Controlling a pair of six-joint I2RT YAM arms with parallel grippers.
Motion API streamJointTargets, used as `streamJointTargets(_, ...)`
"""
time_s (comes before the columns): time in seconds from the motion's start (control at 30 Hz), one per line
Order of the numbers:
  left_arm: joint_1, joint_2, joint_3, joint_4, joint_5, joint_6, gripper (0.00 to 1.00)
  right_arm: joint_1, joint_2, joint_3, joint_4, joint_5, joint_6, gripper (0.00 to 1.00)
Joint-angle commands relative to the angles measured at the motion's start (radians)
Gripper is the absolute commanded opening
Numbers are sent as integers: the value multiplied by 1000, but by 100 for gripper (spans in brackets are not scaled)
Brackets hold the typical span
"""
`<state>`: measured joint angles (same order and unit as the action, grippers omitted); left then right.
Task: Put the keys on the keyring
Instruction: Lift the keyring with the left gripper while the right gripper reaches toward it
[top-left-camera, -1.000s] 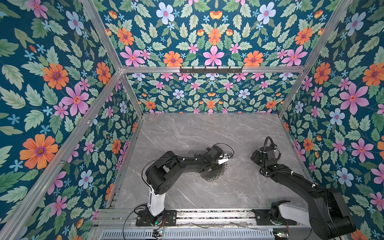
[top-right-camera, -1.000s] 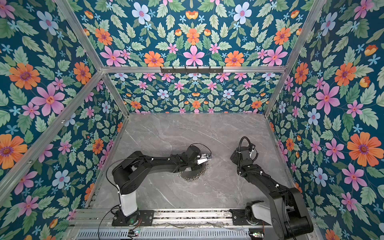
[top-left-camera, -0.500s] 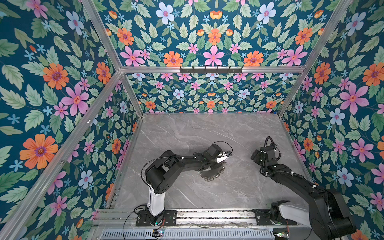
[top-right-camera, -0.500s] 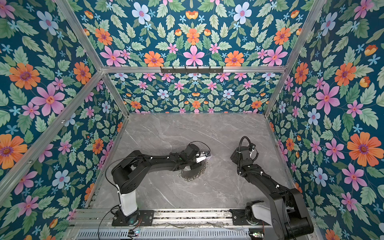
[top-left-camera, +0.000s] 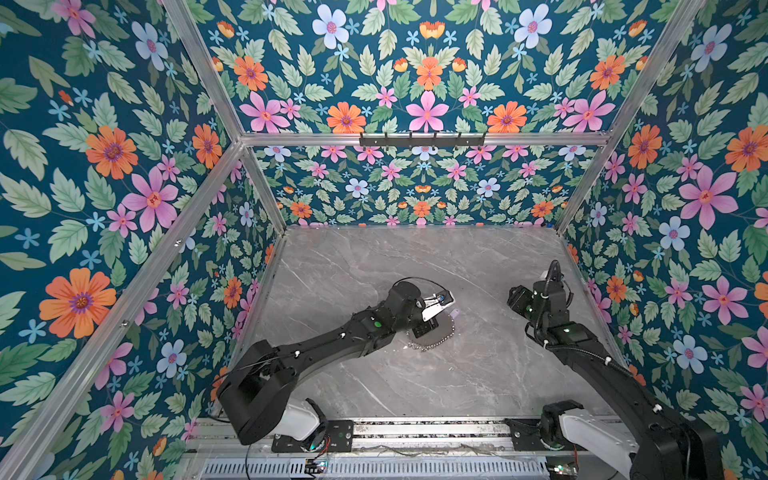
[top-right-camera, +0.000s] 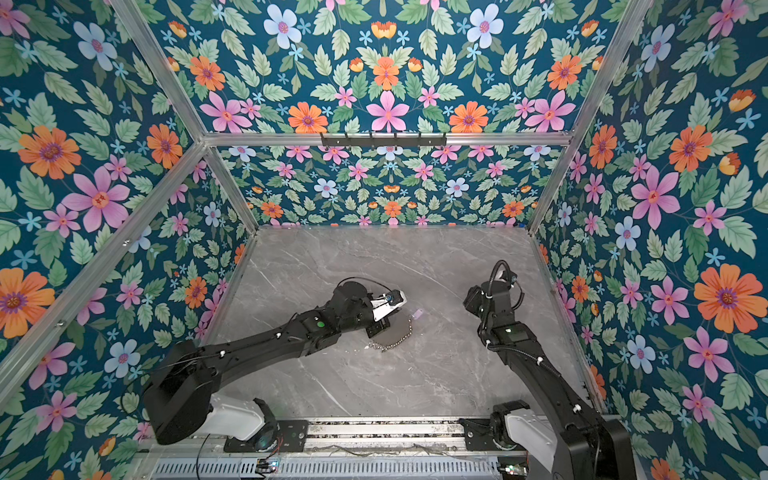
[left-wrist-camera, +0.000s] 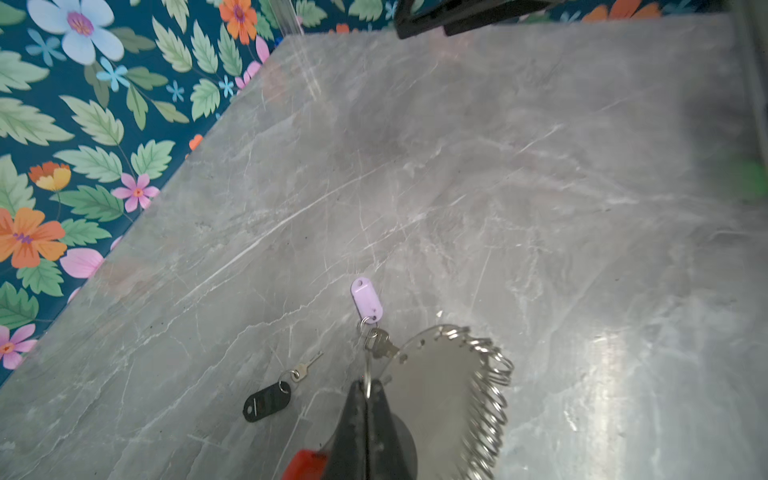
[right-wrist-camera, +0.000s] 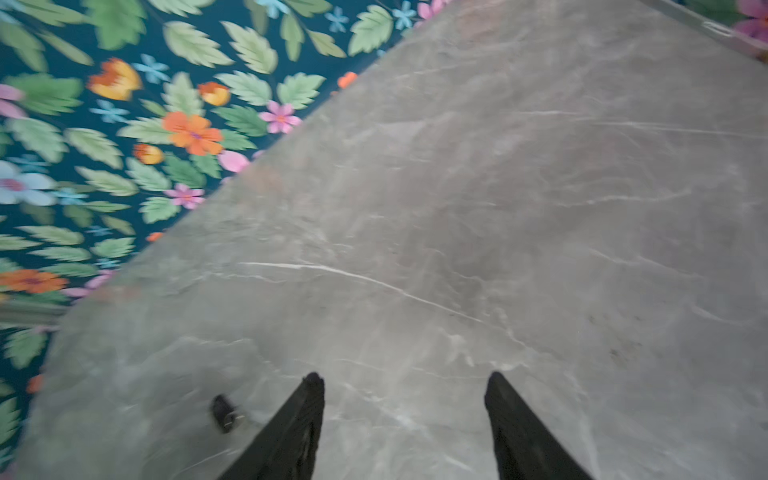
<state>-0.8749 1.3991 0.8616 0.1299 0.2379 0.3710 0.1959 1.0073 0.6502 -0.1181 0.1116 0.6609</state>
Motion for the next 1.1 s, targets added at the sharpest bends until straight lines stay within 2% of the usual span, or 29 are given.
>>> streamJointTargets(0.0,8,-51,-3,89,79,-36,0,1,-16,96,-126,-257,-53,63)
streamJointTargets(0.13,19,-90,-7,157,156,-70,0,1,-11,228,-165,-570,-161,61)
streamJointTargets(0.2,39,-101,-13,204,213,-100,0,4,0,283,-170,-708,-183,56)
streamJointTargets(0.3,75,-109,-7,251,293,-153,0,22,24,354,-176,-813,-199,46)
streamJointTargets(0.37,102,-110,0,281,353,-185,0,59,40,396,-183,-830,-243,42)
streamJointTargets(0.47,140,-109,7,363,415,-255,0,146,77,456,-228,-793,-343,40)
streamJointTargets(0.6,150,-106,25,421,428,-320,0,231,133,482,-210,-747,-389,38)
streamJointTargets(0.7,152,-100,35,435,430,-368,0,238,155,471,-129,-740,-366,32)
streamJointTargets(0.9,174,-89,15,590,462,-530,0,238,175,476,-60,-762,-356,23)
streamJointTargets(1.07,191,-78,17,674,463,-642,0,238,168,476,-17,-805,-328,21)
